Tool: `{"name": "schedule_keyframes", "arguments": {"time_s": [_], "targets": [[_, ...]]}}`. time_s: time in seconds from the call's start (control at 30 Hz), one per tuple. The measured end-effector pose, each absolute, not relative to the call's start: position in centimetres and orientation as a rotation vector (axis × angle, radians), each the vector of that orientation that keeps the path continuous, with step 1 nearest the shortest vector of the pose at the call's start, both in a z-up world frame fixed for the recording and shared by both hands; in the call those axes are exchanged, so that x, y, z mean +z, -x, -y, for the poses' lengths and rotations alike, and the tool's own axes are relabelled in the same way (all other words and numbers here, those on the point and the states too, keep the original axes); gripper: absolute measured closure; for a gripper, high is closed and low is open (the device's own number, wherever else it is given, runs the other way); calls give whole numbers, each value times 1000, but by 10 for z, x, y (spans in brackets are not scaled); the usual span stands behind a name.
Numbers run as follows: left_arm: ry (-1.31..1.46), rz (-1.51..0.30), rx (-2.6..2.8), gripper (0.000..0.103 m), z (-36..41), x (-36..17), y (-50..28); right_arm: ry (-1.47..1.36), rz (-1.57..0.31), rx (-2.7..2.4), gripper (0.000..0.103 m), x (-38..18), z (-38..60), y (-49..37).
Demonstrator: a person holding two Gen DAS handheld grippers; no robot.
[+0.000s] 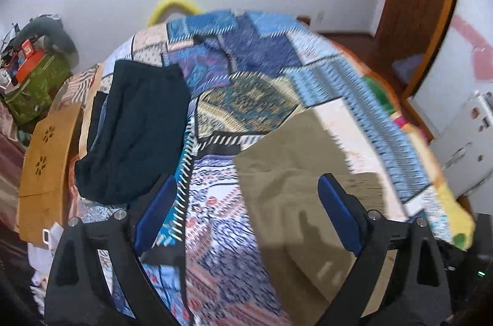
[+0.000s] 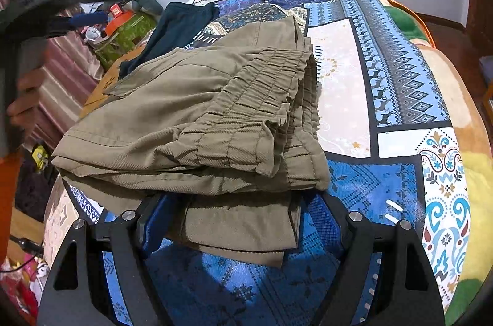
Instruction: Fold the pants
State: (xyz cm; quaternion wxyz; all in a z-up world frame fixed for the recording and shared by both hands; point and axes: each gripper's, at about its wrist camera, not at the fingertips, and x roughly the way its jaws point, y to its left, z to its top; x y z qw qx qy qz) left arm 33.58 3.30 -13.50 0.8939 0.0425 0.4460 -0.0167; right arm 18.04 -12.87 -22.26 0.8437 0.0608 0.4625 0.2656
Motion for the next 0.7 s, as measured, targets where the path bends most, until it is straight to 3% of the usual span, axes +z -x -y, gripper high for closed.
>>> {"name": "schedule_keyframes", "arguments": {"time_s": [0.47, 0.57, 0.7], "targets": [[-333, -1238, 26, 8, -27, -263, -438, -156, -989, 515, 26, -211, 149, -163], [-363, -1213, 12, 1, -30, -270, -429, -160, -994, 492, 26, -213, 155, -162], [-365, -1207, -3, 1, -42, -264, -409, -154, -990, 462, 26, -212, 159, -162]]}}
